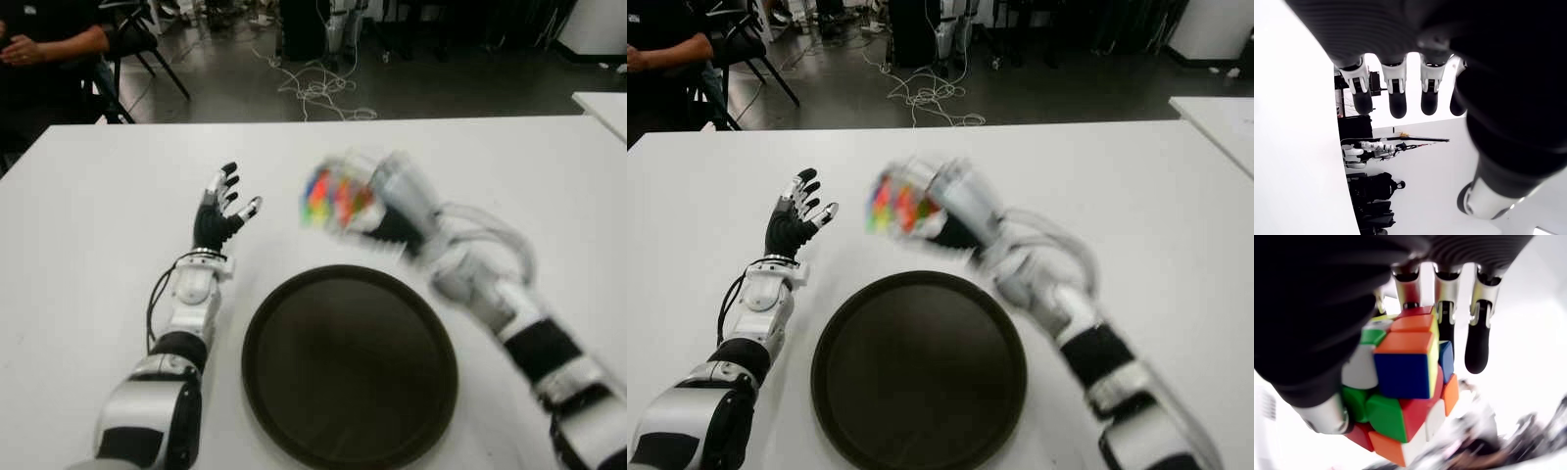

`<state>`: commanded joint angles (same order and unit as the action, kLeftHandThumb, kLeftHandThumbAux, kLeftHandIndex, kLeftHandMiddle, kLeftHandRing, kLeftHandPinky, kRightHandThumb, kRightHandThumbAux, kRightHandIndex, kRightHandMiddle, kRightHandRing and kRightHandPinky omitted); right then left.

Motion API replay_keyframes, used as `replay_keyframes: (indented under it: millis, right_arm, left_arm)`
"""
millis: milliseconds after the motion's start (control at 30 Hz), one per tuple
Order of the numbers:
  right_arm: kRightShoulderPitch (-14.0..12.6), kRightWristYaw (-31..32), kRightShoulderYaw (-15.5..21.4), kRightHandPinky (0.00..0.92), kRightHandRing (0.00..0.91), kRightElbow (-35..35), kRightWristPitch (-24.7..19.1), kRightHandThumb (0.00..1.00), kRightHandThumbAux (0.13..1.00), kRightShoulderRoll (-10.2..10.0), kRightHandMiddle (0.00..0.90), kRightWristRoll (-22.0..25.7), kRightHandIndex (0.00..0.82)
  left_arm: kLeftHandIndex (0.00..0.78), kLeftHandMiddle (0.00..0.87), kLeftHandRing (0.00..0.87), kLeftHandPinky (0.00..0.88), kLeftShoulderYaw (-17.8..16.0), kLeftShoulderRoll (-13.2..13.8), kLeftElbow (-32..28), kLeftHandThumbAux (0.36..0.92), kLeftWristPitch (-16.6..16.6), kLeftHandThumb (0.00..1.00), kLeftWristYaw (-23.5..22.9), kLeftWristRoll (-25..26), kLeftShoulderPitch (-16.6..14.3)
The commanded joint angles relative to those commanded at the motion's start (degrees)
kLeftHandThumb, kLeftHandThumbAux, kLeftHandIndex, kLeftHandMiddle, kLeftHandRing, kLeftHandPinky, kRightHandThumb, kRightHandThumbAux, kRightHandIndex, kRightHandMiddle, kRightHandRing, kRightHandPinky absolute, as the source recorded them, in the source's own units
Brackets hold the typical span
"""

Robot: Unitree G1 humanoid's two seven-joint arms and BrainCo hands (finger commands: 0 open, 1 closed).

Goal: Pick up the Rubik's Cube and put it in the plate

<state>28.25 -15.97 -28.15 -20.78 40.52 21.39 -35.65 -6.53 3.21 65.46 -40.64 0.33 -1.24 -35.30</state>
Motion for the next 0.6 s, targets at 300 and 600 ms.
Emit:
replay_keyframes:
  millis: [300, 600]
  right_arm:
    - [2.7, 31.6, -3.4, 0.53, 0.519, 1.2, -2.2, 0.701, 0.732, 4.0, 0.495, 16.2, 0.416]
    - [2.6, 45.2, -2.4, 0.471, 0.453, 3.3, -7.7, 0.701, 0.734, 3.8, 0.456, 22.1, 0.416]
  left_arm:
    - [0.043, 0.086, 0.054, 0.025, -0.2, -0.3, 0.0, 0.8, -0.4, 0.0, -0.2, 0.2, 0.0]
    - [0.042, 0.088, 0.055, 0.034, -0.4, -0.3, 0.0, 0.8, 0.0, 0.007, -0.4, 0.6, 0.0]
